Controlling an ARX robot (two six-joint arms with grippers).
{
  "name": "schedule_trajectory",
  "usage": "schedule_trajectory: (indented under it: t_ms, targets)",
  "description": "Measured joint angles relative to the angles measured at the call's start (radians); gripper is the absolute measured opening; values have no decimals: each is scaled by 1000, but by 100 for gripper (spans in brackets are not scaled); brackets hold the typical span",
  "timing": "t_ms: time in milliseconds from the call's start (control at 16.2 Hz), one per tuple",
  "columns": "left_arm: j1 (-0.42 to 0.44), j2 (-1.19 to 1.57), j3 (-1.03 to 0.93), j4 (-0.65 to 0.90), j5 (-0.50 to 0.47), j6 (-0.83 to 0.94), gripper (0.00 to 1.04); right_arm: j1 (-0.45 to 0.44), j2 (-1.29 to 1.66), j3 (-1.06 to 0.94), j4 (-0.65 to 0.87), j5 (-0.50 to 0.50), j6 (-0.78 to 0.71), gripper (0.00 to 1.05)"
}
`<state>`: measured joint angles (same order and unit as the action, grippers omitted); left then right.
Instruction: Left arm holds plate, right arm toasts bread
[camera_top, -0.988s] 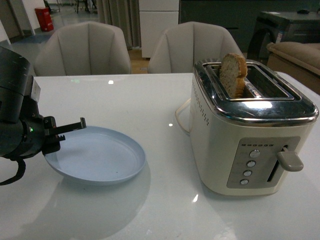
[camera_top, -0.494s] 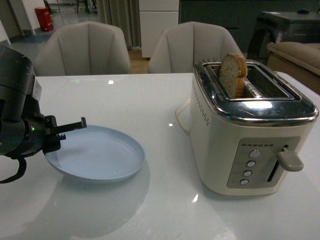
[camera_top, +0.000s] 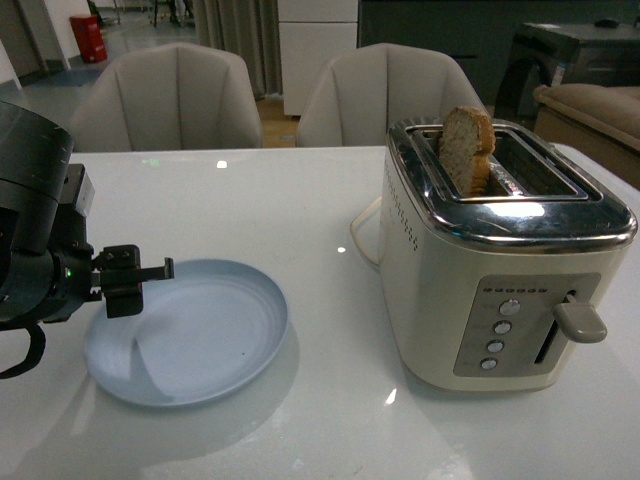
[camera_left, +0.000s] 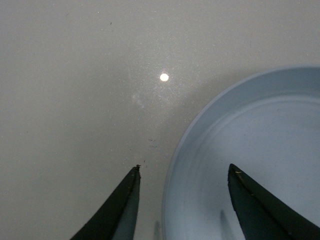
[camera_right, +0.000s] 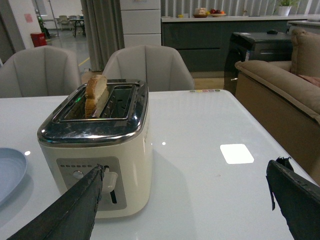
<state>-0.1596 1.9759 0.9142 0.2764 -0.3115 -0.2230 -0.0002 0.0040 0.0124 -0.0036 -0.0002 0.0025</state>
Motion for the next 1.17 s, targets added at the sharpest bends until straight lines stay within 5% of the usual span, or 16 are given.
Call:
schedule_trajectory:
  t_ms: [247, 1173]
  targets:
    - [-3, 0, -2, 10, 5, 42, 100, 0, 0, 0, 0, 0, 0, 98]
    - [-45, -478, -63, -14, 43, 100, 98, 0, 0, 0, 0, 0, 0, 98]
